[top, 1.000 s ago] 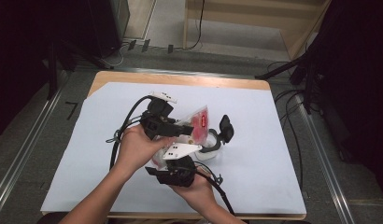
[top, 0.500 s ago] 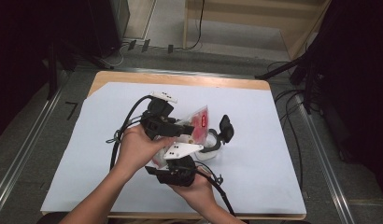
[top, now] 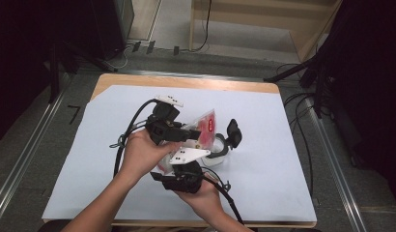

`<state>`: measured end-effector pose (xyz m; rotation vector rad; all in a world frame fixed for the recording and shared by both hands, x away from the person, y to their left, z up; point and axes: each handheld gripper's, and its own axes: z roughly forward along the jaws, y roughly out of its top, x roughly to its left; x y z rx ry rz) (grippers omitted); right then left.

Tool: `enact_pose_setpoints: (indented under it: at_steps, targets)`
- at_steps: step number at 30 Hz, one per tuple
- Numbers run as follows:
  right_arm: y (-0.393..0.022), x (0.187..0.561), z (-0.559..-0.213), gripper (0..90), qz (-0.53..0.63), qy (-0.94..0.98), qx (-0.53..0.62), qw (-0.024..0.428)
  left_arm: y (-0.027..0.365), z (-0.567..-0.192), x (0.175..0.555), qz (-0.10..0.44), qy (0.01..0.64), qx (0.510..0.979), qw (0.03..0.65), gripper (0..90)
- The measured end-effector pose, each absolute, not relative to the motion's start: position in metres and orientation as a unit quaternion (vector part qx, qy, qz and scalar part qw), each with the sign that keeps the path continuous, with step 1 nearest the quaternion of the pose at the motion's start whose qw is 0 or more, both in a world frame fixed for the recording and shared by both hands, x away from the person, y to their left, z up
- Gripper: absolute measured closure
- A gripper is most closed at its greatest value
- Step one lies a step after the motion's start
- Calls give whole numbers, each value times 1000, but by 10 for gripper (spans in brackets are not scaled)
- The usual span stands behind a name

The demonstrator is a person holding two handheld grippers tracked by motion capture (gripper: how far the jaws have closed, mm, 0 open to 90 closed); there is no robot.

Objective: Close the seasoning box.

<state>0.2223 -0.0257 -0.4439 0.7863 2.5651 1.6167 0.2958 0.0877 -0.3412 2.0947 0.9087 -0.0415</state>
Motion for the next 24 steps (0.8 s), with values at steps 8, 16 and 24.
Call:
enact_pose_setpoints:
  at_steps: [8, 16, 24]
  targets:
    - [-25, 222, -444, 633, 515, 820, 250, 5, 88, -342, 296, -17, 361, 834, 417, 683]
    - [-25, 222, -444, 633, 514, 820, 252, 6, 87, -342, 296, -17, 362, 834, 416, 683]
    - [-25, 222, -443, 634, 512, 820, 256, 1, 87, -342, 296, -18, 365, 832, 418, 675]
